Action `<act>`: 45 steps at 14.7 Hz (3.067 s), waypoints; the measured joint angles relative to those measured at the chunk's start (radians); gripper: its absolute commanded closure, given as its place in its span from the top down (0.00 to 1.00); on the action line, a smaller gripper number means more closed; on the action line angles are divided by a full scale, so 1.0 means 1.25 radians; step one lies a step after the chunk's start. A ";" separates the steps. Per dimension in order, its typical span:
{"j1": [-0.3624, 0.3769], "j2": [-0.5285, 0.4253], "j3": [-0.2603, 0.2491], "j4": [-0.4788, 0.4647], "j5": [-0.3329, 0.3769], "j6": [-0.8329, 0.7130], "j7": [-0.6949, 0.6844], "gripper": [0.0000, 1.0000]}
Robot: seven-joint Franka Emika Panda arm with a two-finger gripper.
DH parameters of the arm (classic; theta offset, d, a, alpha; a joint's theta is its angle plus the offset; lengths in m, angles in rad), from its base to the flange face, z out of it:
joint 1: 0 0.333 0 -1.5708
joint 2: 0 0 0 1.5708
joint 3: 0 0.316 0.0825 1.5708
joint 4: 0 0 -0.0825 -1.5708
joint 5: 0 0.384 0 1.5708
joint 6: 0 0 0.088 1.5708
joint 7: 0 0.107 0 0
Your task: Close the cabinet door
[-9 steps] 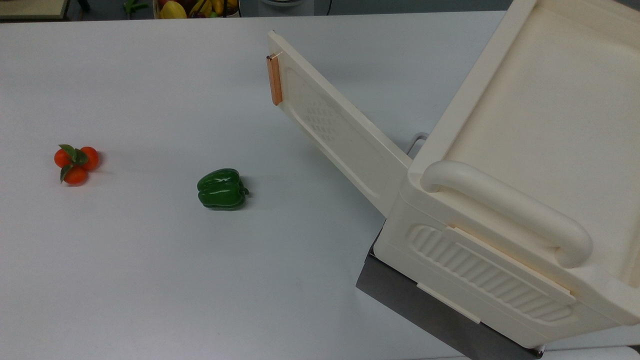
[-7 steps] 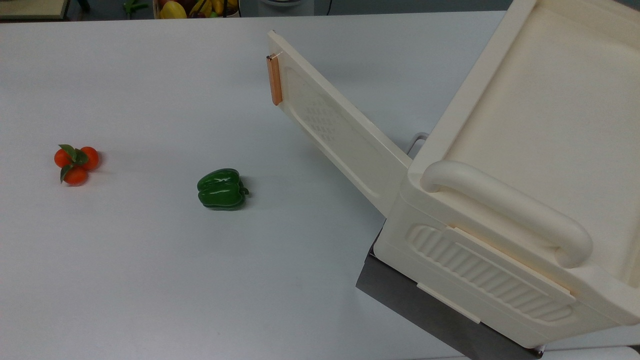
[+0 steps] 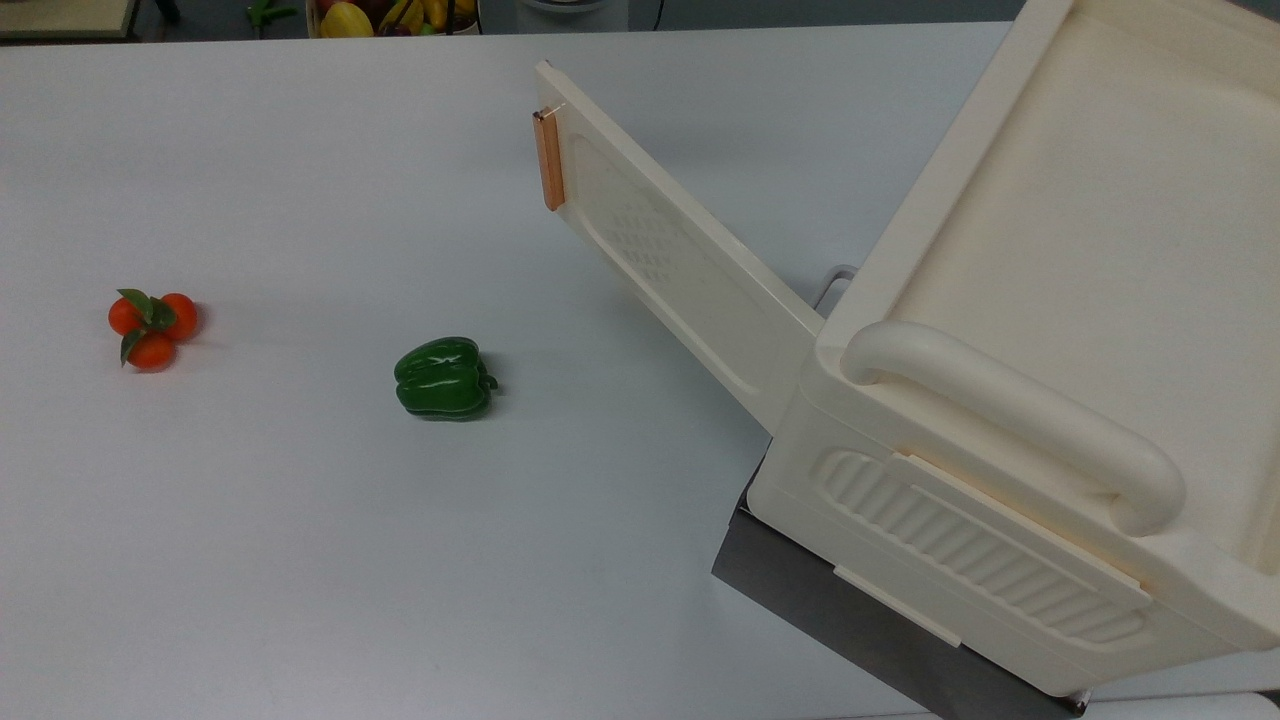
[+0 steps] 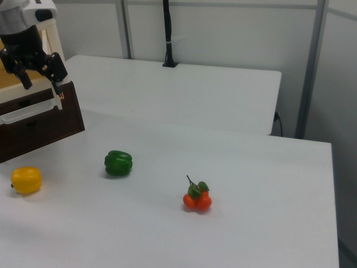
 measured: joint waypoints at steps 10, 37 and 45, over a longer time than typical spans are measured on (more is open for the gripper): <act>-0.007 0.000 -0.001 0.000 0.070 0.029 -0.002 0.00; -0.039 0.129 0.127 -0.010 0.297 0.410 0.005 0.00; -0.037 0.140 0.214 -0.016 0.297 0.410 0.038 0.00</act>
